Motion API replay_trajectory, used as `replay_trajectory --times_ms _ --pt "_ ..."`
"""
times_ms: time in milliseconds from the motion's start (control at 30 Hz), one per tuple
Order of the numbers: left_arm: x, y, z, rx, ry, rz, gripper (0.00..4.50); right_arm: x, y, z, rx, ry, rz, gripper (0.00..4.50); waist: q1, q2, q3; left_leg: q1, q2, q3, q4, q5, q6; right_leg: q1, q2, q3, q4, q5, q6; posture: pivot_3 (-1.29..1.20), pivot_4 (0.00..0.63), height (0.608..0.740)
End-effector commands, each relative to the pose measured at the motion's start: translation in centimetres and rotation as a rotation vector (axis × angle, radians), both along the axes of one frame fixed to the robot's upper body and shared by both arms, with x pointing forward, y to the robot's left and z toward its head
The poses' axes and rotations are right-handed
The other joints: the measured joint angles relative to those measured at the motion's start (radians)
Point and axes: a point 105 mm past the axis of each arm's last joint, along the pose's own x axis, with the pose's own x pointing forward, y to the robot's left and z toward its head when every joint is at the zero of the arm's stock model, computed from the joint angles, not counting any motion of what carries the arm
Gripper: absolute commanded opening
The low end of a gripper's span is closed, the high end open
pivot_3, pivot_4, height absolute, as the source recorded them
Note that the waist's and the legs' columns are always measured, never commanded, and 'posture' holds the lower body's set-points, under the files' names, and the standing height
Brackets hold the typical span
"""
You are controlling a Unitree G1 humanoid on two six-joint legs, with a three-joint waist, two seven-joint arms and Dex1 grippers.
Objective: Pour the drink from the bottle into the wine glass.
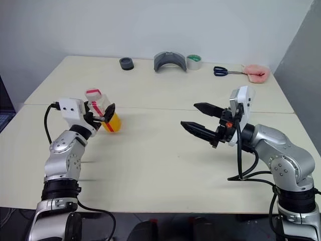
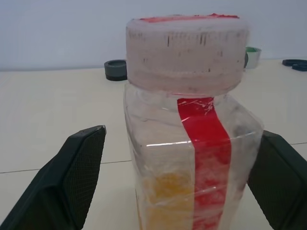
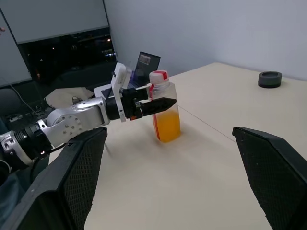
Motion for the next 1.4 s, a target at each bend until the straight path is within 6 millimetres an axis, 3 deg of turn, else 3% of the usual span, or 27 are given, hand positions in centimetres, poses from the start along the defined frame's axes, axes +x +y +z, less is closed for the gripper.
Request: replay_trajectory --times_ms 33,367,500,700,867,933,1100,1267,1400 --pt "0.1 -0.3 1.6 0.025 -0.066 -0.017 4.50 -0.7 0.2 1.1 0.011 -0.049 0.016 4.46 0.000 0.000 0.000 0.000 0.000 0.000 0.000 0.000 0.000 0.000 0.000 0.000 0.000 0.000 0.000 0.00 0.150 0.740" --pt "0.5 -0.6 2.0 0.020 -0.102 -0.038 4.50 -0.7 0.2 1.3 0.010 -0.052 0.004 4.46 0.000 0.000 0.000 -0.002 0.000 -0.002 0.001 0.000 0.000 0.000 0.000 -0.002 0.000 0.000 0.000 0.00 0.150 0.740" --pt "0.5 -0.6 2.2 0.021 -0.116 -0.043 3.65 -0.6 0.1 1.3 0.013 -0.054 -0.006 4.50 0.000 0.000 0.000 -0.002 0.000 -0.002 0.002 0.000 0.000 0.000 0.000 -0.002 0.000 0.000 0.000 0.00 0.150 0.740" --pt "0.4 -0.3 2.2 0.016 -0.122 -0.036 1.92 -0.3 0.1 1.5 0.017 -0.059 -0.017 4.50 0.000 0.000 0.000 -0.005 0.000 -0.005 0.005 0.000 0.000 0.000 0.000 -0.005 0.000 0.000 0.000 0.00 0.150 0.740" --pt "0.3 -0.5 2.4 0.013 -0.118 -0.049 1.84 -0.1 0.3 1.5 0.012 -0.073 -0.031 4.50 0.000 0.000 0.000 -0.010 0.000 -0.013 0.010 0.000 0.000 -0.001 0.000 -0.012 0.000 0.000 0.000 0.00 0.150 0.740" --pt "0.2 -1.5 2.8 0.026 -0.116 -0.089 1.84 0.5 0.3 1.7 0.003 -0.103 -0.073 4.50 0.000 0.001 0.000 -0.012 0.000 -0.016 0.010 0.000 0.000 -0.001 0.000 -0.015 0.000 0.000 0.000 0.00 0.150 0.740" --pt "-0.6 -6.4 3.8 0.084 -0.099 -0.303 1.84 1.3 1.9 2.9 0.063 -0.132 -0.109 4.50 0.007 0.002 0.001 -0.013 0.000 -0.019 0.011 0.000 0.000 -0.001 0.000 -0.018 0.001 0.000 0.000 0.00 0.150 0.740" --pt "-2.9 -13.7 4.6 0.157 -0.087 -0.642 1.84 2.4 4.5 2.8 0.092 -0.140 -0.099 4.50 0.010 0.003 0.002 -0.014 -0.001 -0.020 0.011 0.000 0.000 -0.001 0.000 -0.019 0.001 0.000 0.000 0.00 0.150 0.740" --pt "-4.1 -16.7 5.2 0.180 -0.090 -0.806 1.84 3.3 5.4 2.9 0.087 -0.132 -0.109 4.50 0.014 0.007 0.004 -0.014 -0.001 -0.020 0.011 0.000 0.000 -0.001 0.000 -0.019 0.002 0.000 0.000 0.00 0.150 0.740"
